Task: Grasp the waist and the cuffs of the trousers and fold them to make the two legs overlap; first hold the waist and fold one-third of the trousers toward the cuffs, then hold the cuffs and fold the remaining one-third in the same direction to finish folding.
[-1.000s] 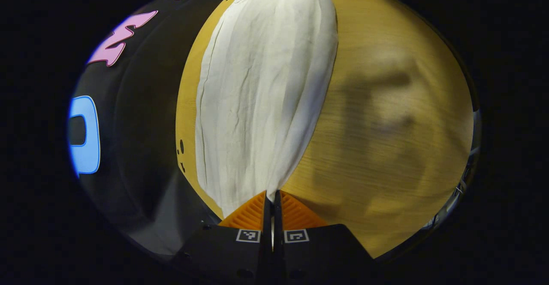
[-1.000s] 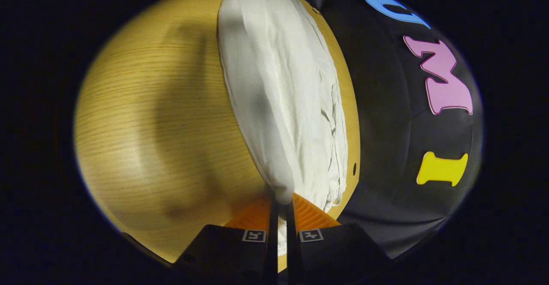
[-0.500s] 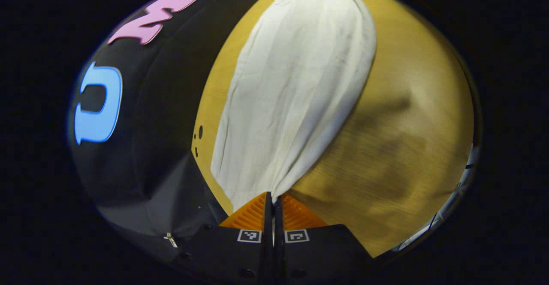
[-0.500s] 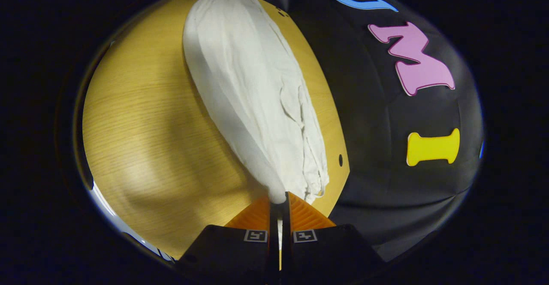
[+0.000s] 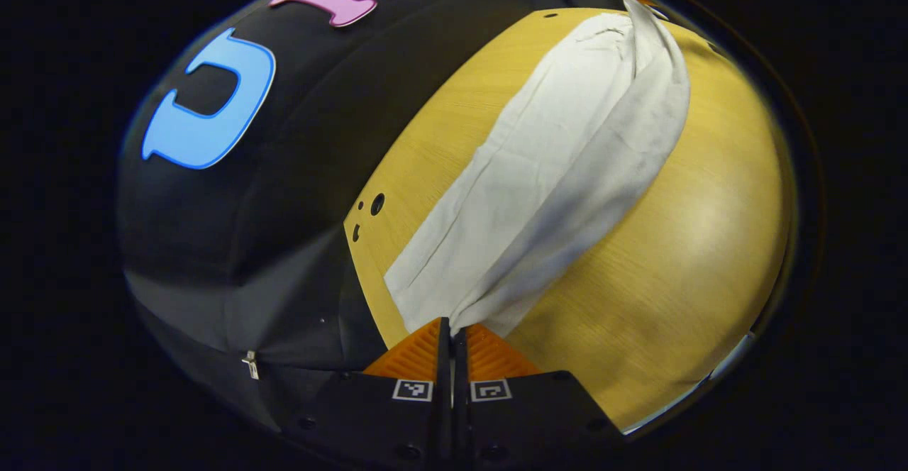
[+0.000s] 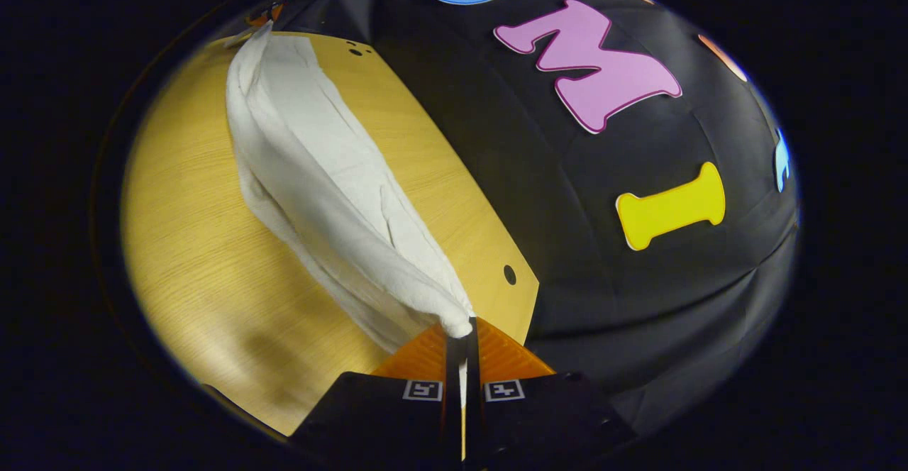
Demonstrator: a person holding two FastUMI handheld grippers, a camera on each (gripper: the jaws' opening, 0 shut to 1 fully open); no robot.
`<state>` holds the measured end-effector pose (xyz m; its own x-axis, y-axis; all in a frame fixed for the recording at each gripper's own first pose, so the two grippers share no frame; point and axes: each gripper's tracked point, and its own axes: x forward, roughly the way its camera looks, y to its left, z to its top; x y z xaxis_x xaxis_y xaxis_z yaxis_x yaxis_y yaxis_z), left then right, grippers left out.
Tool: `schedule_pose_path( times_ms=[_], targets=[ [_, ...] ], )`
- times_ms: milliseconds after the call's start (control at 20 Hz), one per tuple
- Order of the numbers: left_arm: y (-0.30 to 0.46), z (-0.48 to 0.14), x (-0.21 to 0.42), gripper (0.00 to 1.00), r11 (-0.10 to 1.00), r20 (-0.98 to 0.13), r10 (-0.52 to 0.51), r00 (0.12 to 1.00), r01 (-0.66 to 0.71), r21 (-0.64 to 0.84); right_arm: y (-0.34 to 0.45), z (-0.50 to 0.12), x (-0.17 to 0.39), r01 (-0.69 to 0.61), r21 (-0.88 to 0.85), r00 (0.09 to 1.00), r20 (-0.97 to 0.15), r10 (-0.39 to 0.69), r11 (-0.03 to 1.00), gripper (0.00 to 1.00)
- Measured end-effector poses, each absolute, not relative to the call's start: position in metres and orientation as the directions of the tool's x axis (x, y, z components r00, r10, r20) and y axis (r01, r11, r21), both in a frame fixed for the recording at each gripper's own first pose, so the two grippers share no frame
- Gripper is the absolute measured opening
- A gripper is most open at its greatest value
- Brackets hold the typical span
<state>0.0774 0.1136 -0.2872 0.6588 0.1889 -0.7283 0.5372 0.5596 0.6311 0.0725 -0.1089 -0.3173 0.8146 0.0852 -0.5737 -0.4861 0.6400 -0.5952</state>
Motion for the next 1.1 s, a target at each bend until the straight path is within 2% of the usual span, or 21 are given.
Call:
schedule_pose_path(
  times_ms=[300, 350, 400, 700, 950, 1000, 1050, 1100],
  targets=[
    [0.118, -0.299, 0.14, 0.05, 0.661, -0.774, 0.199, 0.601, 0.501, 0.559, -0.095, -0.342, 0.119, -0.489, -0.519, 0.787, -0.61, 0.098, 0.701, 0.07],
    [0.118, -0.307, 0.146, 0.08, 0.667, -0.785, 0.203, 0.585, 0.504, 0.548, -0.092, -0.35, 0.127, -0.493, -0.499, 0.776, -0.623, 0.1, 0.712, 0.07],
    [0.119, -0.315, 0.15, 0.05, 0.672, -0.8, 0.21, 0.561, 0.511, 0.536, -0.091, -0.359, 0.134, -0.499, -0.476, 0.76, -0.641, 0.103, 0.724, 0.07],
    [0.125, -0.359, 0.155, 0.05, 0.699, -0.861, 0.248, 0.444, 0.533, 0.476, -0.086, -0.411, 0.159, -0.509, -0.345, 0.67, -0.734, 0.111, 0.789, 0.07],
    [0.125, -0.372, 0.158, 0.05, 0.803, -0.879, 0.24, 0.412, 0.425, 0.419, -0.081, -0.441, 0.168, -0.53, -0.332, 0.631, -0.77, 0.101, 0.78, 0.08],
    [0.123, -0.371, 0.16, 0.05, 0.805, -0.874, 0.242, 0.421, 0.416, 0.423, -0.08, -0.446, 0.168, -0.528, -0.323, 0.623, -0.776, 0.099, 0.786, 0.11],
    [0.122, -0.371, 0.161, 0.05, 0.801, -0.87, 0.242, 0.429, 0.417, 0.429, -0.078, -0.449, 0.166, -0.526, -0.303, 0.613, -0.783, 0.107, 0.795, 0.17],
    [0.122, -0.371, 0.162, 0.05, 0.799, -0.867, 0.243, 0.435, 0.417, 0.433, -0.075, -0.45, 0.168, -0.522, -0.296, 0.614, -0.781, 0.111, 0.8, 0.41]
  ],
)
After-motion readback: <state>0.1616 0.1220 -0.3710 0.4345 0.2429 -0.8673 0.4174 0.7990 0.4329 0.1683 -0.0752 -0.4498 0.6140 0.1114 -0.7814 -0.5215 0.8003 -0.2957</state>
